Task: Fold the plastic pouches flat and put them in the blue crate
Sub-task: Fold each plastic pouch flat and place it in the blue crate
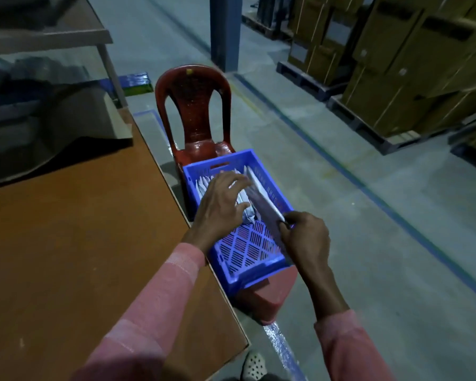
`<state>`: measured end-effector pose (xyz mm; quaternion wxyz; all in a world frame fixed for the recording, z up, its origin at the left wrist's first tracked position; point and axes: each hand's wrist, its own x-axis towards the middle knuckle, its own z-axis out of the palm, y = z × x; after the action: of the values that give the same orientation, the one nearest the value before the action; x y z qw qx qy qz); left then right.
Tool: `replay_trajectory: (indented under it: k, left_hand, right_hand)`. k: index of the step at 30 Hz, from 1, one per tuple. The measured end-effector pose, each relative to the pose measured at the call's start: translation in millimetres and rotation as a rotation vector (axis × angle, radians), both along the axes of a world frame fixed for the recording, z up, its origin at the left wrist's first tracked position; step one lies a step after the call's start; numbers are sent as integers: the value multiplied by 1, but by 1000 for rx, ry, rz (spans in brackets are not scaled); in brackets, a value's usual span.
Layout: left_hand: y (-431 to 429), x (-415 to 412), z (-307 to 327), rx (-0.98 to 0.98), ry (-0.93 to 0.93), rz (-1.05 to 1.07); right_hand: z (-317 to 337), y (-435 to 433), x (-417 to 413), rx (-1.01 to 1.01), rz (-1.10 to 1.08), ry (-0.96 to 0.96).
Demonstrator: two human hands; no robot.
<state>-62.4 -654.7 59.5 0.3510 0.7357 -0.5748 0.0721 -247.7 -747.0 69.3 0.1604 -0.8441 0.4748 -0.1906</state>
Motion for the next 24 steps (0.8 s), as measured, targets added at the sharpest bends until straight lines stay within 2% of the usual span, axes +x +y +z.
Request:
replay_trajectory:
  k: [7, 10, 16, 21, 24]
  left_hand:
    - [-27, 8, -76, 237, 133, -54]
    - [-47, 14, -97, 328, 202, -69]
    - [-117, 45, -134, 452, 208, -14]
    - [-185, 78, -177, 661, 99, -7]
    - [-217, 98, -207, 816, -28, -31]
  right_hand:
    - [-43, -34, 12, 72, -139, -23]
    - [-56, -63, 27, 95, -132, -12]
    - [-97, -147, 82, 170, -69, 49]
    - [-140, -206, 127, 215, 1, 95]
    - [-163, -231, 148, 231, 36, 101]
